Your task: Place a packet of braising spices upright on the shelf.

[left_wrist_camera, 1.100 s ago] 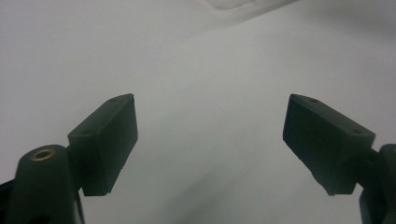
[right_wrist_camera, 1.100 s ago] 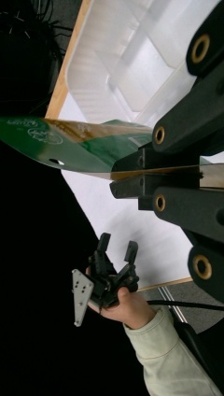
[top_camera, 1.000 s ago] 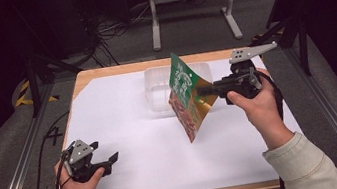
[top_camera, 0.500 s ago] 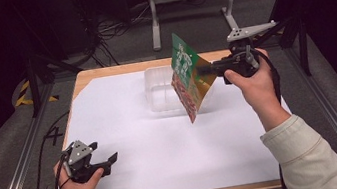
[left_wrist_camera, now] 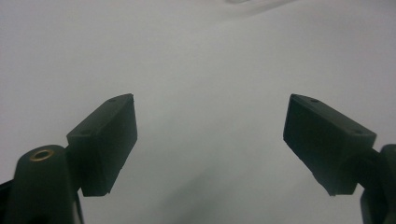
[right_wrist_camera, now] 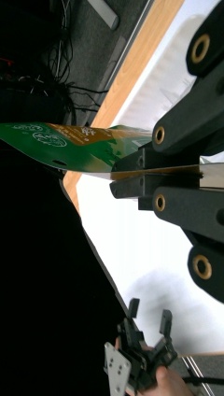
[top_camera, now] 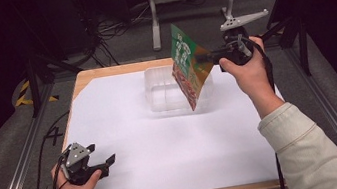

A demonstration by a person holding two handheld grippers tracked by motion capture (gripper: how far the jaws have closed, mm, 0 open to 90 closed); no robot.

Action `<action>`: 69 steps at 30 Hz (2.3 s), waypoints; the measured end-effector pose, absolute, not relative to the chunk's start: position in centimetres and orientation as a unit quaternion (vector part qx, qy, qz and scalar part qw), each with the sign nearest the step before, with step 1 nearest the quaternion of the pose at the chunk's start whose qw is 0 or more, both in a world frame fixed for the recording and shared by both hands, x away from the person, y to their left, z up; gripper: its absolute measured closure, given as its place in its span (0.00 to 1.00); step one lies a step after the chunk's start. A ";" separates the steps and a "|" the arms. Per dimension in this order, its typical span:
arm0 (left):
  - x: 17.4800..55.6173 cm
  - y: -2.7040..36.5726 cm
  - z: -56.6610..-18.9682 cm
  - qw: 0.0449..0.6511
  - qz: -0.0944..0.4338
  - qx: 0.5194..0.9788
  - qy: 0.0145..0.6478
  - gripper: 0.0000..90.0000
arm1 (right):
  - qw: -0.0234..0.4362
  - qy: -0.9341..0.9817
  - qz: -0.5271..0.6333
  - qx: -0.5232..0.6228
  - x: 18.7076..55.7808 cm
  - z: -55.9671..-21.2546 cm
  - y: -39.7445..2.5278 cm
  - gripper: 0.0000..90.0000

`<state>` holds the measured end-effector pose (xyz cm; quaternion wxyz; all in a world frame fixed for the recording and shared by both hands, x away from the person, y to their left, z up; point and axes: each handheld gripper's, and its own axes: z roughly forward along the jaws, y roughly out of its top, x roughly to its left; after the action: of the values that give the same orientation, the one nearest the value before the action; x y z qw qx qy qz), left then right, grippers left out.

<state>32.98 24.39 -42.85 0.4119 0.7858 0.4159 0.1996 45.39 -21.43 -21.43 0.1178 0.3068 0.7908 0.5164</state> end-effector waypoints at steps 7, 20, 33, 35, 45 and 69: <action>32.9 24.4 -42.9 0.414 0.200 0.783 0.418 0.20 | 0.129 0.789 0.515 0.309 46.9 -21.1 -21.0 1.00; 33.0 24.4 -42.9 0.416 0.195 0.784 0.418 0.20 | 0.139 0.784 0.510 0.325 49.0 -21.3 -20.1 1.00; 33.1 24.5 -43.0 0.419 0.194 0.782 0.419 0.20 | 0.139 0.782 0.502 0.342 50.5 -22.0 -19.7 1.00; 33.1 24.5 -43.1 0.419 0.194 0.782 0.419 0.20 | 0.142 0.781 0.501 0.344 50.7 -22.1 -19.6 1.00; 33.0 24.6 -43.0 0.419 0.194 0.782 0.419 0.20 | 0.150 0.782 0.490 0.356 51.5 -22.5 -18.7 1.00; 33.1 24.5 -43.0 0.420 0.192 0.782 0.417 0.20 | 0.191 0.772 0.471 0.381 51.0 -22.9 -16.9 1.00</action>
<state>33.10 24.53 -43.04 0.4203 0.7824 0.4175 0.1923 51.00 -16.86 -22.91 0.1911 0.3809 0.7724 0.4709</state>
